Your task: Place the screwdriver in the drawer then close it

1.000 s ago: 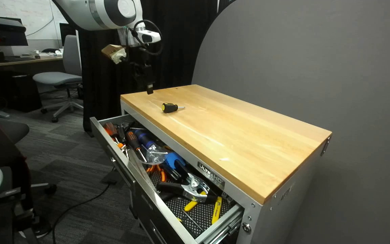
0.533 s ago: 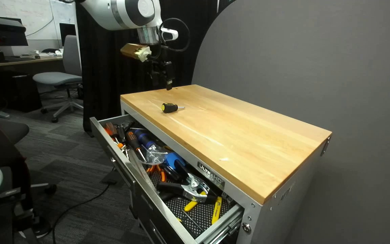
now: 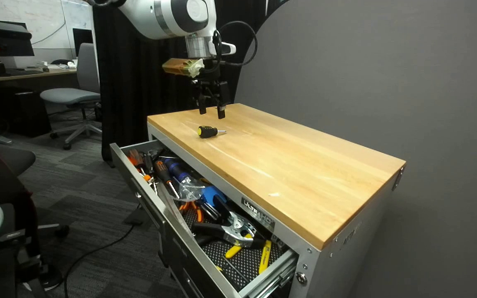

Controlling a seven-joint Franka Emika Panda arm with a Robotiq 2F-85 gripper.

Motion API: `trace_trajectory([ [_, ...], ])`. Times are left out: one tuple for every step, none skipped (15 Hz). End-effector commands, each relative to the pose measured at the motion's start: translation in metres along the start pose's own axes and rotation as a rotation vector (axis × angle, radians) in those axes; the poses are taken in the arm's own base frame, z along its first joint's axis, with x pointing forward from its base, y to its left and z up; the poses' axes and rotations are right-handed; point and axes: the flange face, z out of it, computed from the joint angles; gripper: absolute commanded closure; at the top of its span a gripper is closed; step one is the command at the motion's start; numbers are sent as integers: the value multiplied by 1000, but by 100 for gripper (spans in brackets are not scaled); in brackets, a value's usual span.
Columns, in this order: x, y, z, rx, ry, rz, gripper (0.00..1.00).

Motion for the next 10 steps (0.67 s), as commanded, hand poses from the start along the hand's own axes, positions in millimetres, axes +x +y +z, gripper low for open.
trace_trajectory([
  [-6, 4, 7, 5, -70, 11, 0],
  [-10, 3, 12, 10, -91, 19, 0],
  [-12, 1, 16, 20, -99, 26, 0],
  [-14, -1, 19, 29, -102, 38, 25],
  [-15, -2, 22, 38, -102, 45, 26],
  [-16, -4, 25, 47, -94, 59, 32],
  [-17, -4, 27, 51, -83, 70, 42],
  [-17, -3, 29, 51, -66, 82, 50],
  [-18, -2, 29, 48, -52, 89, 58],
  [-17, 1, 29, 39, -31, 92, 65],
])
